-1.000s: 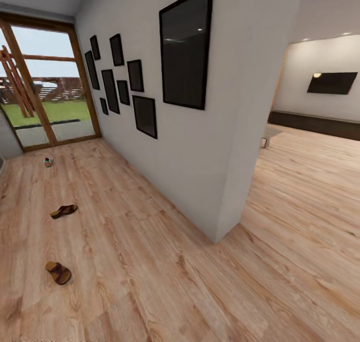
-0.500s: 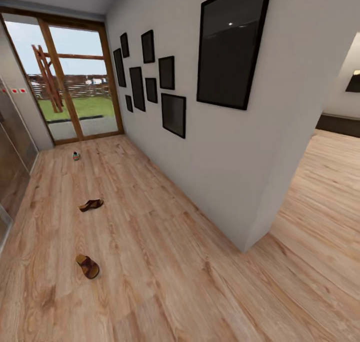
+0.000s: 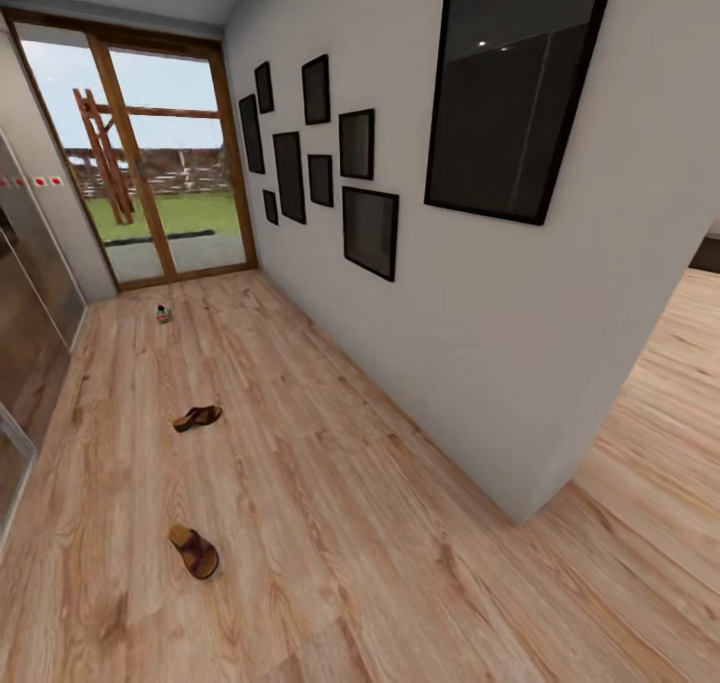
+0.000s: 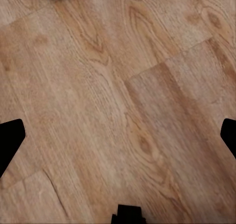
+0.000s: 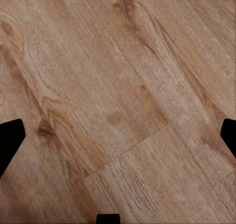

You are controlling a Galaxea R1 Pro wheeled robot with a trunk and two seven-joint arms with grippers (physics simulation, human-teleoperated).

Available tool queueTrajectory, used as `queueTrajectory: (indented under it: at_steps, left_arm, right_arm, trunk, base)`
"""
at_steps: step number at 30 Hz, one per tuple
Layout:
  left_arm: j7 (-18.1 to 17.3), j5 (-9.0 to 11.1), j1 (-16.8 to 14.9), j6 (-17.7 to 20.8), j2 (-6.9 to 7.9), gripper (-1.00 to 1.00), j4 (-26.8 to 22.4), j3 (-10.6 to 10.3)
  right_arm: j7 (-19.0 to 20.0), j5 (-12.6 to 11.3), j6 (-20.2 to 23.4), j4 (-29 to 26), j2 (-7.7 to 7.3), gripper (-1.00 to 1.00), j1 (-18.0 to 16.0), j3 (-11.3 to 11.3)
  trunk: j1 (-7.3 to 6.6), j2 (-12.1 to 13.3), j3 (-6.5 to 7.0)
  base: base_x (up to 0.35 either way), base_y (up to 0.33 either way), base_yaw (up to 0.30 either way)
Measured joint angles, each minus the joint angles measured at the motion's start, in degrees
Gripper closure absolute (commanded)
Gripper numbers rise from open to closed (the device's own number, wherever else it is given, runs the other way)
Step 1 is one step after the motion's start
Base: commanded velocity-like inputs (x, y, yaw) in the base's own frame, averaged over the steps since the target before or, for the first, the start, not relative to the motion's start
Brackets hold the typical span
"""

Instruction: Pick up the two gym shoes and the two sandals from the corridor floor and place them onto the hallstand (shoe rack) in the corridor, making sure they are on the rack and not on the floor. Arrange them so the two gym shoes are next to each other and the two sandals are next to each other.

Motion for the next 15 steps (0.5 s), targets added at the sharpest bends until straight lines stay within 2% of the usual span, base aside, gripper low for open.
queueTrajectory:
  at_steps: [5, 15]
  left_arm:
    - [0.0, 0.0, 0.0, 0.0, 0.09, -1.0, 0.0, 0.0]
    - [0.0, 0.0, 0.0, 0.0, 0.34, -1.0, 0.0, 0.0]
  right_arm:
    - [0.0, 0.0, 0.0, 0.0, 0.0, -1.0, 0.0, 0.0]
    - [0.0, 0.0, 0.0, 0.0, 0.0, -1.0, 0.0, 0.0]
  trunk:
    - [-0.01, 0.0, 0.0]
    - [-0.01, 0.0, 0.0]
  base:
    - [0.288, 0.103, 0.0]
    - [0.33, 0.013, 0.0]
